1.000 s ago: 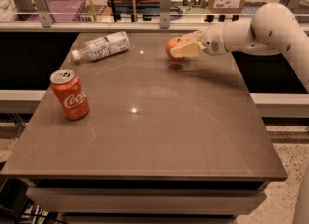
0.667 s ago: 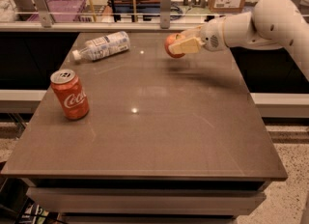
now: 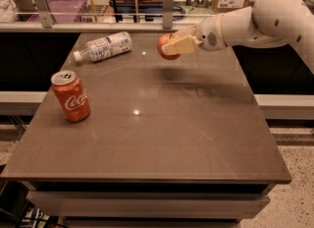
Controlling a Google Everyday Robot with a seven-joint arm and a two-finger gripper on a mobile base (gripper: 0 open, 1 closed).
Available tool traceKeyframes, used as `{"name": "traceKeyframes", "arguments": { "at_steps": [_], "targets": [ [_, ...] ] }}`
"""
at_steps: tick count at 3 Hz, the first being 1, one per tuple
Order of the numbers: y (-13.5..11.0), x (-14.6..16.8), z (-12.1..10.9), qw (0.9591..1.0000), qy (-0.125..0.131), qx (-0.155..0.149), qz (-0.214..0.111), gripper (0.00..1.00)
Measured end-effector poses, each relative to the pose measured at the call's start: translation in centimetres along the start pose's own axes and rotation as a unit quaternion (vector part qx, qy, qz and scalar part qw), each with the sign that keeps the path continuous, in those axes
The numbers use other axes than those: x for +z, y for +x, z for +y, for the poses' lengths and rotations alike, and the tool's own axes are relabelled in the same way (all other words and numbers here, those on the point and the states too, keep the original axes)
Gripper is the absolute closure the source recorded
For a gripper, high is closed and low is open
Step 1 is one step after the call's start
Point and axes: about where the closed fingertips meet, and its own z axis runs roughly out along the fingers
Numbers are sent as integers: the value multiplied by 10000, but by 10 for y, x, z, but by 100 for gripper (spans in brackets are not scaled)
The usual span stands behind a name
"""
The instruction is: Move apple near coke can
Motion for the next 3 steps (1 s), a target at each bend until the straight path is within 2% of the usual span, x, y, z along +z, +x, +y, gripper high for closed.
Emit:
{"name": "traceKeyframes", "arguments": {
  "at_steps": [2,3],
  "targets": [
    [-13,14,64,9989,-378,-247,-112,100],
    [-11,24,98,9974,-554,-398,-220,100]
  ]
}}
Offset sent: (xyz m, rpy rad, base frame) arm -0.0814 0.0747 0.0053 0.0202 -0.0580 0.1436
